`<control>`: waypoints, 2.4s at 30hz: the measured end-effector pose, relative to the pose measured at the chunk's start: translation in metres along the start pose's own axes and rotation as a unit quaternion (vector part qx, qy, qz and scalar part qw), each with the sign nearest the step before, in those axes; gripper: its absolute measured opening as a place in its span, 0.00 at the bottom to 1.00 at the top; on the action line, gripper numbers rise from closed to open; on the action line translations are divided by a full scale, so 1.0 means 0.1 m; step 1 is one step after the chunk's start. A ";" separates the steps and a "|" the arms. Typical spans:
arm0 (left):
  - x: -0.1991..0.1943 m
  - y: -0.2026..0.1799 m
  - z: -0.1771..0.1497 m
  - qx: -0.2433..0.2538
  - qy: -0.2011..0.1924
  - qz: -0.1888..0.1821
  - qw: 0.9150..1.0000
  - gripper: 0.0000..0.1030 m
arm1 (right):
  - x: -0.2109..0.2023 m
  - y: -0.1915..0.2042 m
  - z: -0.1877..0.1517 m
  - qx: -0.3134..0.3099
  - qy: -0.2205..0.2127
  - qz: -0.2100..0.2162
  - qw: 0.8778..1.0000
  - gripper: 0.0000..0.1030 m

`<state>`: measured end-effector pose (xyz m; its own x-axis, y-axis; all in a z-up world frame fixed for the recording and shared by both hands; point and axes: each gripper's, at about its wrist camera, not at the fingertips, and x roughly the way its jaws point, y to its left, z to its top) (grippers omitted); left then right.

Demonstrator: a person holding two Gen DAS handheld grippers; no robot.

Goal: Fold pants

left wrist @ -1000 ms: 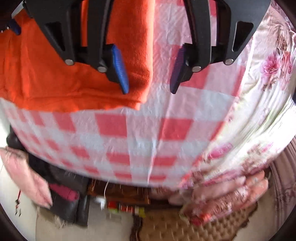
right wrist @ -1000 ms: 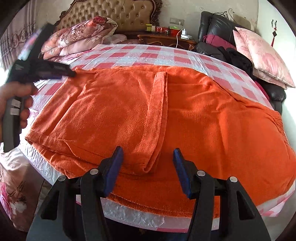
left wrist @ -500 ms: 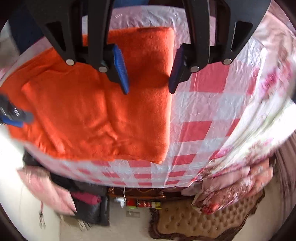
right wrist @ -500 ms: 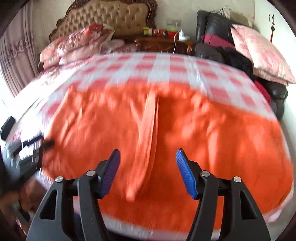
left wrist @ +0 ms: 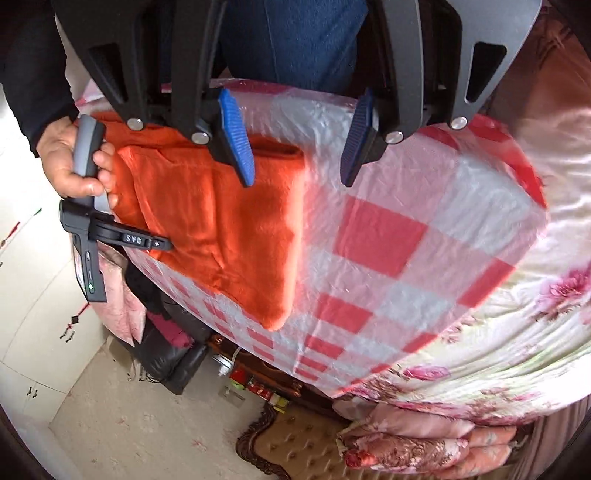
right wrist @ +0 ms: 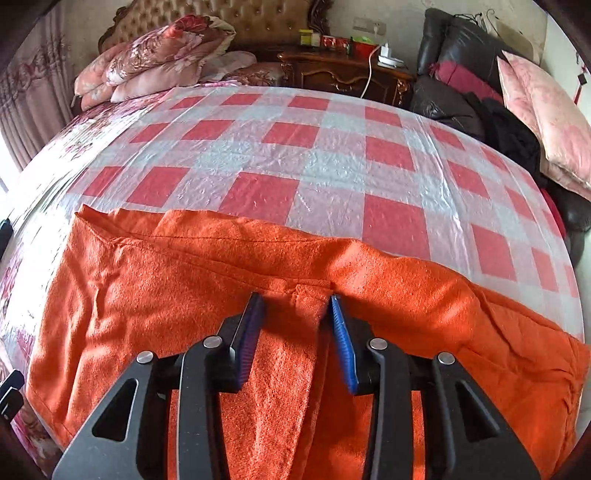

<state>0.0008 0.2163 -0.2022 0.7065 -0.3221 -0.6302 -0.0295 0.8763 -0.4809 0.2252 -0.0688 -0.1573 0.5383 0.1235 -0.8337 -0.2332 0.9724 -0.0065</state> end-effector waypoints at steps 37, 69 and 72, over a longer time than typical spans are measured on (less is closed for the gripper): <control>0.10 0.16 0.09 -0.086 0.024 -0.053 0.995 0.18 | -0.16 0.05 -0.03 -0.013 -0.056 -0.121 0.991 0.56; 1.39 -0.44 1.49 0.269 0.021 0.117 0.956 0.21 | -0.23 0.72 -0.51 -0.030 -0.024 0.043 0.998 0.62; 1.11 -0.54 1.41 0.266 0.003 0.080 0.961 0.29 | -0.24 0.71 -0.50 -0.036 -0.021 0.048 0.998 0.62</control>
<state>0.1811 0.1840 -0.1603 0.7184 -0.1679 -0.6751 0.2293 0.9734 0.0019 0.1553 -0.0126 -0.1655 0.5433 0.2247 -0.8089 -0.3427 0.9390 0.0307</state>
